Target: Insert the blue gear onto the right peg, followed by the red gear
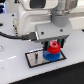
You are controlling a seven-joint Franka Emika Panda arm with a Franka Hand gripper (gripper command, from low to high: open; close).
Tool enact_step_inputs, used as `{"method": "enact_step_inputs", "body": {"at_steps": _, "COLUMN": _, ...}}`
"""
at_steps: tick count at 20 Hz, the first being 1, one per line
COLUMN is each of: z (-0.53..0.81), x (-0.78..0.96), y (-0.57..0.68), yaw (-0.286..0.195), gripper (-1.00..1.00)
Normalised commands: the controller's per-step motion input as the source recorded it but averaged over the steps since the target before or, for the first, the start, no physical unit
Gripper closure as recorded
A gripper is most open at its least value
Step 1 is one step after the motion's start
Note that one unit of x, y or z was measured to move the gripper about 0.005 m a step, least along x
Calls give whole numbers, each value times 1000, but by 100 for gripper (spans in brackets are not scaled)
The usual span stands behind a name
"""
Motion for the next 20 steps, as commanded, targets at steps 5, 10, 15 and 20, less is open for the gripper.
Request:
{"method": "enact_step_inputs", "body": {"at_steps": 5, "z": 475, "x": 145, "y": -1, "yaw": 0, "gripper": 100}}
{"method": "enact_step_inputs", "body": {"at_steps": 10, "z": 26, "x": 157, "y": -61, "yaw": 0, "gripper": 100}}
{"method": "enact_step_inputs", "body": {"at_steps": 15, "z": -170, "x": 163, "y": -123, "yaw": 0, "gripper": 100}}
{"method": "enact_step_inputs", "body": {"at_steps": 20, "z": -262, "x": 155, "y": -99, "yaw": 0, "gripper": 100}}
